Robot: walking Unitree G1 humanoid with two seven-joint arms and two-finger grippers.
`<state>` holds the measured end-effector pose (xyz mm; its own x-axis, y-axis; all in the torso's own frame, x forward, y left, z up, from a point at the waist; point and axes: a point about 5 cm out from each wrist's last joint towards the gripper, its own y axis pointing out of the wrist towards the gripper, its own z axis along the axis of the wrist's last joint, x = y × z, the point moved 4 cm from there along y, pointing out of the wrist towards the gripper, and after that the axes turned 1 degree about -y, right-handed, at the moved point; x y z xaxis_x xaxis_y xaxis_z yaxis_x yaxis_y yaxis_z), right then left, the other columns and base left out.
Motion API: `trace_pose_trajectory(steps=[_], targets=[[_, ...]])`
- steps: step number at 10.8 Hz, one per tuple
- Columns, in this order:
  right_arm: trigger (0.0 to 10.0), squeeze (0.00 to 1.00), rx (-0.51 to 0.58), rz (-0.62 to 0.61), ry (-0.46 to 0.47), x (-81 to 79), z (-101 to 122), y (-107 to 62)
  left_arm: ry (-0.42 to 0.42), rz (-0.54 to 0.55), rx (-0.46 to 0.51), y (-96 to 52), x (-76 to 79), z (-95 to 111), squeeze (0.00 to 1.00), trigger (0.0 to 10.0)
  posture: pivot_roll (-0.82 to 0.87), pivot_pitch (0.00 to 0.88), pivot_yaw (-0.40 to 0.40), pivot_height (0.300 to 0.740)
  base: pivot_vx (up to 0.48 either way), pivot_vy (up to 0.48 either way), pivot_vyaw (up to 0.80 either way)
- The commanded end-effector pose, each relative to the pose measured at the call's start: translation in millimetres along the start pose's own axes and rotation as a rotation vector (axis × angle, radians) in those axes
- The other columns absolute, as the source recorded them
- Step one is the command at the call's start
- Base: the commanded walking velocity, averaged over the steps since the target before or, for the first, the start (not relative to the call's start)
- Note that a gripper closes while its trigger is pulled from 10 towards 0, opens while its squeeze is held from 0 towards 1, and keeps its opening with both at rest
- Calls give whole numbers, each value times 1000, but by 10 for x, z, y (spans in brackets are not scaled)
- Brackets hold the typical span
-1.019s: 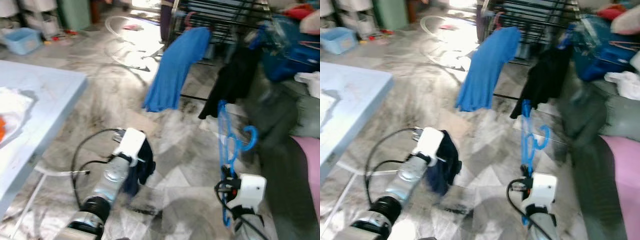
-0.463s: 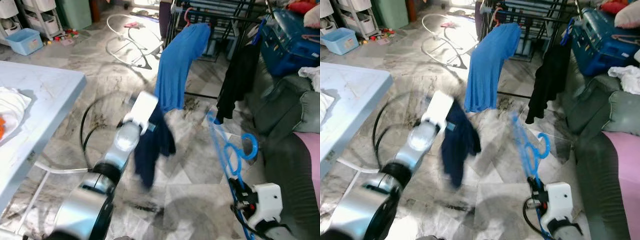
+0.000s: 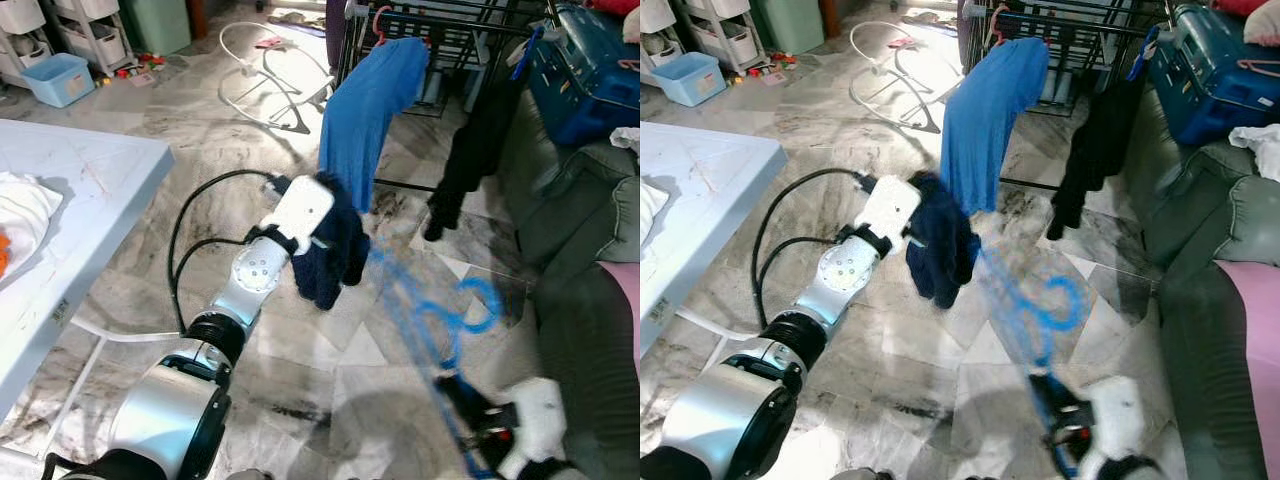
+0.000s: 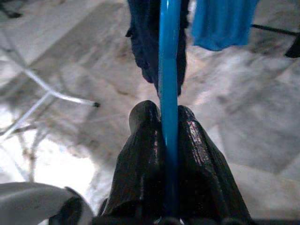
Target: Hang hanger
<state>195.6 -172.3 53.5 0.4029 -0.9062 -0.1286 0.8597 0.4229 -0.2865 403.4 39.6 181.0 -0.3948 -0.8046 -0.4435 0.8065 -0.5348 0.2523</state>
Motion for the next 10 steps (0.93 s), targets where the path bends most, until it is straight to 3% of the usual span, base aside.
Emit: trace_pose_trajectory(steps=[1, 4, 5, 7, 8, 10], targets=[[10000, 0, -13, 39, 3, -52, -4, 16, 34, -32, 105, 71, 23, 225, 0, 10000, 79, 121, -46, 740, 0, 0, 0], [10000, 0, -26, 62, 31, -89, -50, 133, 29, -118, 285, 23, 137, 493, 0, 10000, 88, 125, -48, 740, 0, 0, 0], [10000, 0, -41, 49, 24, -69, -88, 161, -6, -131, 325, 18, 154, 566, 0, 10000, 93, 126, -51, 740, 0, 0, 0], [10000, 0, -55, 10, 55, 3, -140, 233, 23, -172, 416, -21, 206, 719, 0, 10000, 100, 126, -55, 740, 0, 0, 0], [10000, 0, -70, -40, 70, 90, -181, 249, 13, -161, 418, -28, 177, 724, 0, 10000, 106, 127, -55, 740, 0, 0, 0], [10000, 0, -22, -254, 121, 456, -138, 215, 63, -125, 311, -75, 76, 486, 0, 10000, 106, 128, -53, 740, 0, 0, 0]])
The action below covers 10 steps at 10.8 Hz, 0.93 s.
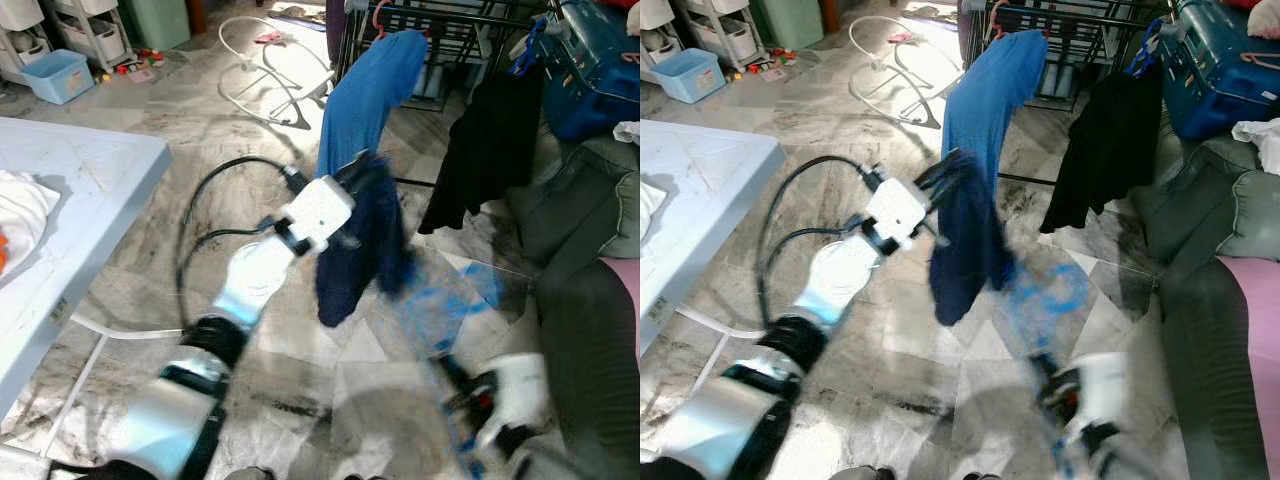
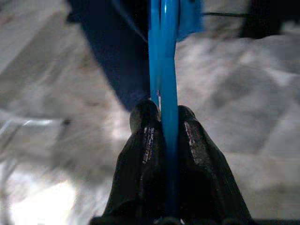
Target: Hang hanger
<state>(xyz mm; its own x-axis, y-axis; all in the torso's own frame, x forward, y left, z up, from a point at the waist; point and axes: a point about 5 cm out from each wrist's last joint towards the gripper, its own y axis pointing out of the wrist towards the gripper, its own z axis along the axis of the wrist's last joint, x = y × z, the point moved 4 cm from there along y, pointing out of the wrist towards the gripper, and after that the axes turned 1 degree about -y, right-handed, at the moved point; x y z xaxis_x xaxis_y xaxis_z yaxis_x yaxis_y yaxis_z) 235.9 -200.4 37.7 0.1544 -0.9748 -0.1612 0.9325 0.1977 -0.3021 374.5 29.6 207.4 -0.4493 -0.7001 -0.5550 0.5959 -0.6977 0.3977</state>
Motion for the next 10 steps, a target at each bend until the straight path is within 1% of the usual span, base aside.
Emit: trace_pose_trajectory(steps=[1, 2, 3, 4, 5, 6, 7, 8, 9, 10], targets=[[10000, 0, 1, -96, 24, 192, -11, -70, 18, 5, -25, -51, 15, -56, 0, 10000, 102, 126, -51, 740, 0, 0, 0], [10000, 0, 29, -133, 24, 256, 67, -89, 48, -11, -86, -130, 57, -176, 0, 10000, 95, 126, -50, 740, 0, 0, 0], [10000, 0, 49, -194, 12, 352, 117, -117, 43, -10, -101, -171, 82, -214, 0, 10000, 92, 124, -51, 740, 0, 0, 0], [10000, 0, 87, -289, 42, 497, 184, -137, 38, -15, -90, -179, 134, -205, 0, 10000, 90, 122, -49, 740, 0, 0, 0], [10000, 0, 197, -395, 117, 655, 408, -155, 19, -48, -80, -199, 263, -201, 0, 10000, 91, 122, -47, 740, 0, 0, 0], [10000, 0, 282, -443, 174, 724, 606, -160, 7, -87, -80, -239, 393, -214, 0, 10000, 91, 121, -45, 740, 0, 0, 0], [10000, 0, 394, -405, 252, 654, 933, -115, -3, -164, -79, -326, 626, -233, 0, 10000, 89, 119, -44, 740, 0, 0, 0], [10000, 0, 472, -331, 301, 499, 1169, -67, -12, -222, -85, -392, 796, -251, 0, 10000, 91, 119, -45, 740, 0, 0, 0], [10000, 0, 516, -245, 370, 303, 1320, -12, -4, -263, -83, -436, 908, -253, 0, 10000, 90, 119, -50, 740, 0, 0, 0], [10000, 0, 546, -134, 461, 50, 1466, 64, 5, -284, -79, -454, 978, -250, 0, 10000, 87, 118, -53, 740, 0, 0, 0]])
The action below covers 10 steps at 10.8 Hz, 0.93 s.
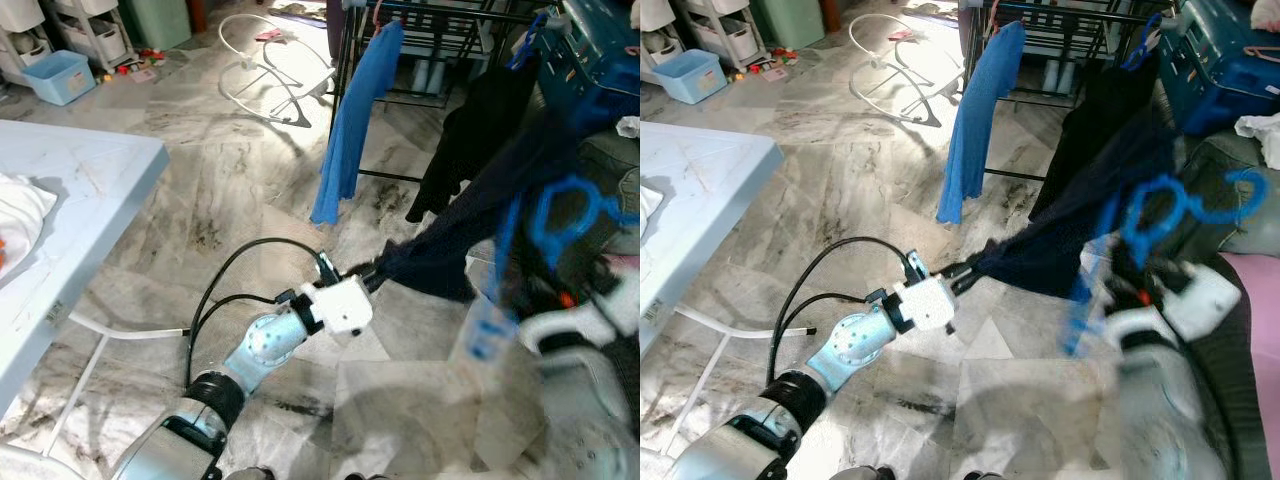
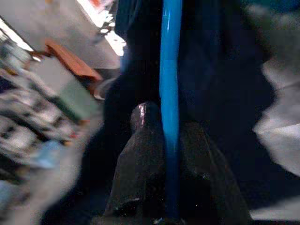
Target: Hang hanger
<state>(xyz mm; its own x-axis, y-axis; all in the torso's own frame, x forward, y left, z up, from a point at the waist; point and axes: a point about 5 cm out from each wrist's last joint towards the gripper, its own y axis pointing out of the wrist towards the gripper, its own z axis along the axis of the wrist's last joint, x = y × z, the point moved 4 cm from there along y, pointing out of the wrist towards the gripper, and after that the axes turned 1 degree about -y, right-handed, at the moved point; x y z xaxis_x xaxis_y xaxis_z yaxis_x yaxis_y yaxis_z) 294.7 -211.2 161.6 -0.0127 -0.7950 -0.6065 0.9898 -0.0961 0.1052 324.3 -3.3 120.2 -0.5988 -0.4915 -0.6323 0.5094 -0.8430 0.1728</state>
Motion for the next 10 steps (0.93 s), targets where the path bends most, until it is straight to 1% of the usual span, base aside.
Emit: trace_pose_trajectory(steps=[1, 2, 3, 4, 5, 6, 7, 8, 9, 10], targets=[[10000, 0, 42, 66, 54, -199, 119, 8, 10, -24, 5, -11, 77, 5, 0, 10000, 87, 115, -57, 740, 0, 0, 0], [10000, 0, 15, 126, 114, -363, 94, 13, 30, -39, 3, -17, 100, -1, 0, 10000, 85, 112, -61, 740, 0, 0, 0], [10000, 0, -42, 219, 104, -542, 38, -33, 52, -46, -19, -20, 122, -38, 0, 10000, 85, 111, -63, 740, 0, 0, 0], [10000, 0, -54, 215, 114, -539, 34, -36, 68, -49, -29, -23, 135, -55, 0, 10000, 85, 109, -66, 740, 0, 0, 0], [10000, 0, -51, 195, 85, -478, 58, -20, 71, -29, -26, -34, 119, -53, 0, 10000, 85, 108, -67, 740, 0, 0, 0], [10000, 0, 12, 96, 7, -288, 176, 29, 78, 17, 1, -43, 47, -10, 0, 10000, 87, 110, -69, 740, 0, 0, 0], [10000, 0, 60, 16, 13, -127, 273, 65, 79, 29, 11, -49, 23, 7, 0, 10000, 89, 112, -71, 740, 0, 0, 0], [10000, 0, 87, -8, -1, -55, 347, 99, 76, 22, 14, -66, 48, 4, 0, 10000, 89, 116, -70, 740, 0, 0, 0], [10000, 0, 124, 3, -14, -64, 452, 213, 49, -17, 33, -73, 179, 28, 0, 10000, 85, 119, -69, 740, 0, 0, 0], [10000, 0, 110, 53, -82, -171, 436, 283, 22, -56, 50, -60, 274, 59, 0, 10000, 84, 120, -70, 740, 0, 0, 0]])
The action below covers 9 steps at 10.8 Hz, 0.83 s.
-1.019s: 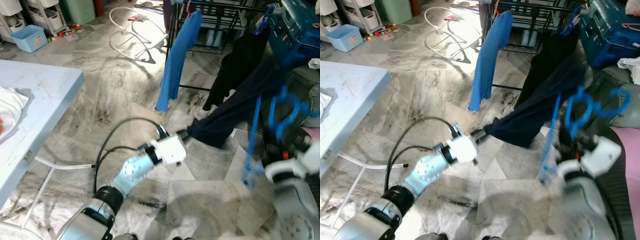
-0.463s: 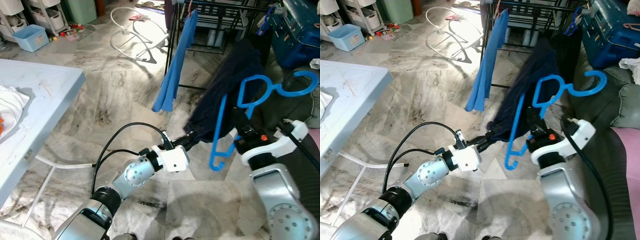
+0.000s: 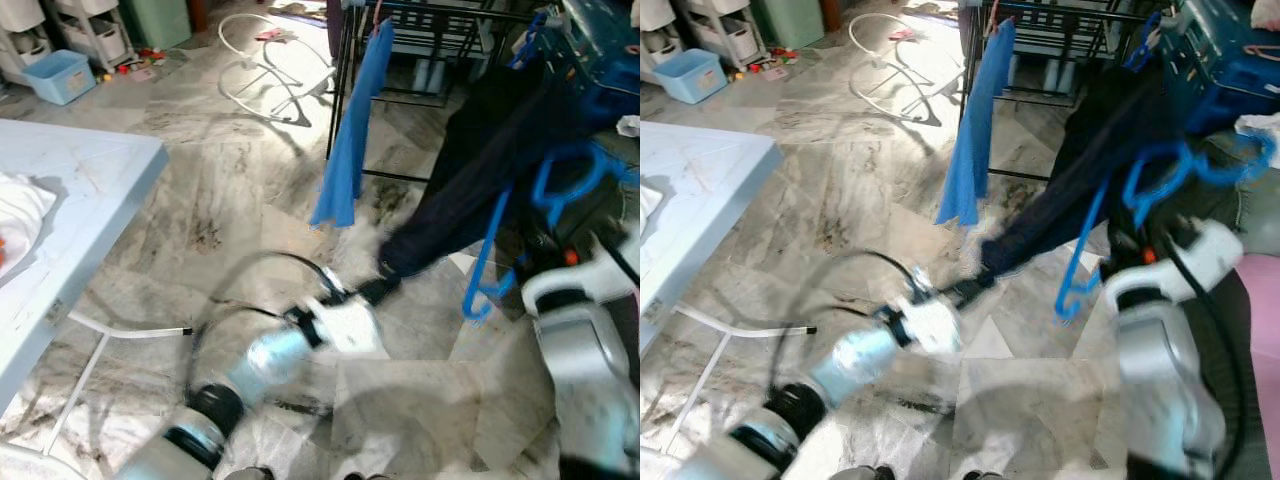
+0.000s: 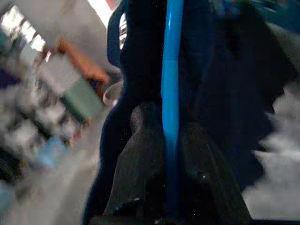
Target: Hang hanger
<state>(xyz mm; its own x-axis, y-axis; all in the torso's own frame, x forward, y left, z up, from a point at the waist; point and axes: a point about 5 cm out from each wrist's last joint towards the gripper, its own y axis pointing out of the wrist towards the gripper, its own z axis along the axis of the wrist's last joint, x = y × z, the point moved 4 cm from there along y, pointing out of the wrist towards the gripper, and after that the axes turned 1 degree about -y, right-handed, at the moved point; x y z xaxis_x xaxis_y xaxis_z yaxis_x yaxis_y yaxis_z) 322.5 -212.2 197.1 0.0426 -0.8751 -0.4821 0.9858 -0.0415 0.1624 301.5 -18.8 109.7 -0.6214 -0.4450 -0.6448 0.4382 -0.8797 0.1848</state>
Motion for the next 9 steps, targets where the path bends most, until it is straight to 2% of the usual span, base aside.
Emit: trace_pose_trajectory(steps=[1, 2, 3, 4, 5, 6, 9], targets=[[10000, 0, 51, 79, -92, -167, 108, 52, -29, -84, 0, -25, 179, -4, 0, 10000, 85, 121, -75, 740, 0, 0, 0], [10000, 0, 31, 170, -149, -375, 22, 107, -77, -174, -43, -20, 365, -60, 0, 10000, 86, 120, -83, 740, 0, 0, 0], [10000, 0, 16, 195, -179, -457, -49, 124, -86, -211, -64, -12, 426, -88, 0, 10000, 85, 122, -85, 740, 0, 0, 0], [10000, 0, 0, 218, -229, -514, -142, 107, -95, -213, -60, 8, 422, -77, 0, 10000, 81, 124, -91, 740, 0, 0, 0], [10000, 0, -3, 233, -258, -539, -176, 85, -115, -203, -59, 10, 410, -74, 592, 10000, 77, 125, -91, 740, 0, 0, 0], [10000, 0, -4, 248, -290, -552, -201, 67, -133, -199, -61, 6, 409, -77, 1000, 10000, 75, 125, -91, 740, 0, 0, 0], [10000, 0, 42, 306, -429, -614, -328, -48, -150, -185, -89, 2, 391, -121, 1000, 10000, 77, 128, -88, 740, 0, 0, 0]])
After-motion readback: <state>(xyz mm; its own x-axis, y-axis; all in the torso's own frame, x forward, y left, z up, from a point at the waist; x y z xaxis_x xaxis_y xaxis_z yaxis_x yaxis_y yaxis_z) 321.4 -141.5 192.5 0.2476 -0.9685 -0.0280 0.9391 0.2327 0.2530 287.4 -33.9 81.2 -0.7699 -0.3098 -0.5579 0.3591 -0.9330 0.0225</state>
